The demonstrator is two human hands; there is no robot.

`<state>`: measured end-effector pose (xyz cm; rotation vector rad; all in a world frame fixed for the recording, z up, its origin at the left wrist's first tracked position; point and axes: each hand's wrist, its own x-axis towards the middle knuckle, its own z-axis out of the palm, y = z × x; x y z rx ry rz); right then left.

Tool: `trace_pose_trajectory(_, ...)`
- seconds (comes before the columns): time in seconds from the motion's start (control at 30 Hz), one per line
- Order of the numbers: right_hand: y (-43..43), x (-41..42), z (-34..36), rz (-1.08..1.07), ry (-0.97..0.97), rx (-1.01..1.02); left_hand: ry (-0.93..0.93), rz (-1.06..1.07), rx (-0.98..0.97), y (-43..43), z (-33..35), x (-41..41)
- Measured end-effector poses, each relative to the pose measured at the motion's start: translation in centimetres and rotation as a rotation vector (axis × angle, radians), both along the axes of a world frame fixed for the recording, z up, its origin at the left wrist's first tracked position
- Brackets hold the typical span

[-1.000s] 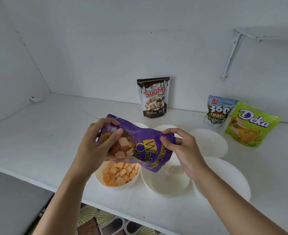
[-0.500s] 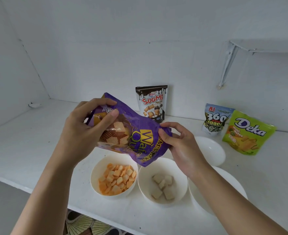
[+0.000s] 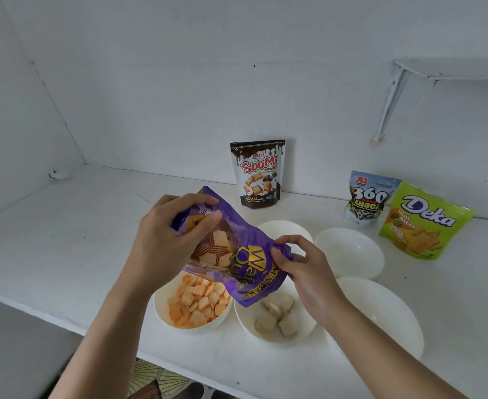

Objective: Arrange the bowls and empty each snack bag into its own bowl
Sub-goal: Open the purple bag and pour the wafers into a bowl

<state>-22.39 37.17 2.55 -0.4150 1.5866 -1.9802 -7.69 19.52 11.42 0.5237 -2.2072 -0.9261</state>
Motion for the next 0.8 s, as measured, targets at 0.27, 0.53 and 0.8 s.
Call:
trace_pose_trajectory(0.27,-0.5,-0.2,2.7,0.029,-0.058,-0.211,0.103,0.002,-0.060,-0.2,3.5,-0.3)
trace_pose_trajectory(0.53,-0.8,-0.5,5.3,0.120,-0.114,-0.437,0.155,-0.041,-0.226,0.2,8.3,-0.2)
trace_pose_trajectory(0.8,-0.5,-0.1,3.6,0.023,0.010,-0.273,0.065,-0.062,-0.199,0.6,6.6,-0.7)
